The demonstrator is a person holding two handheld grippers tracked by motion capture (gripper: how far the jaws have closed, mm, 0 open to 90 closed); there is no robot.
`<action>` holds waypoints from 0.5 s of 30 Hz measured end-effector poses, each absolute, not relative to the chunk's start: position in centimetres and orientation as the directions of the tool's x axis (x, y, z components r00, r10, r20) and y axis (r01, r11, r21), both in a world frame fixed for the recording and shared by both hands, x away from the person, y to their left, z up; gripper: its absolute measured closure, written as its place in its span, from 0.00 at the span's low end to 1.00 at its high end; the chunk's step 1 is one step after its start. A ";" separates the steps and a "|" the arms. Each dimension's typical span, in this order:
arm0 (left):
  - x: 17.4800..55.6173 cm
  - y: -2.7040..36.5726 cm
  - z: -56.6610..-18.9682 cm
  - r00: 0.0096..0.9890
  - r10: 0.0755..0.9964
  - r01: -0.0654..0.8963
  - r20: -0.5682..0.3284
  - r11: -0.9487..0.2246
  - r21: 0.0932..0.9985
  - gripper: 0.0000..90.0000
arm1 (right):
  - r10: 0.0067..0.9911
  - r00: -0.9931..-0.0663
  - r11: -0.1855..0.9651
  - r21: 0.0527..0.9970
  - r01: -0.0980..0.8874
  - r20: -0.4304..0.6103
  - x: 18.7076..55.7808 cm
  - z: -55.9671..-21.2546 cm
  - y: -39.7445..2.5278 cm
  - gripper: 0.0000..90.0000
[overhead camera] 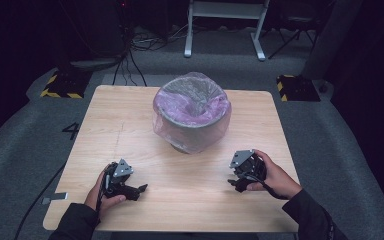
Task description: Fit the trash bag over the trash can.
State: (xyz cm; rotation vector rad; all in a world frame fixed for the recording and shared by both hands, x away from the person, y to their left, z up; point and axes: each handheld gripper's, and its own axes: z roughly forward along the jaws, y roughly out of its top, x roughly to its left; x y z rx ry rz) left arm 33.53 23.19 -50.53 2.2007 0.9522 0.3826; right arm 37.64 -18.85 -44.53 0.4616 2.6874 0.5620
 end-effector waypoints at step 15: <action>33.5 23.2 -50.5 0.686 0.728 0.522 -0.007 -0.485 0.702 0.09 | 0.398 -0.873 0.869 0.420 0.261 -0.281 37.3 -45.8 -19.8 0.19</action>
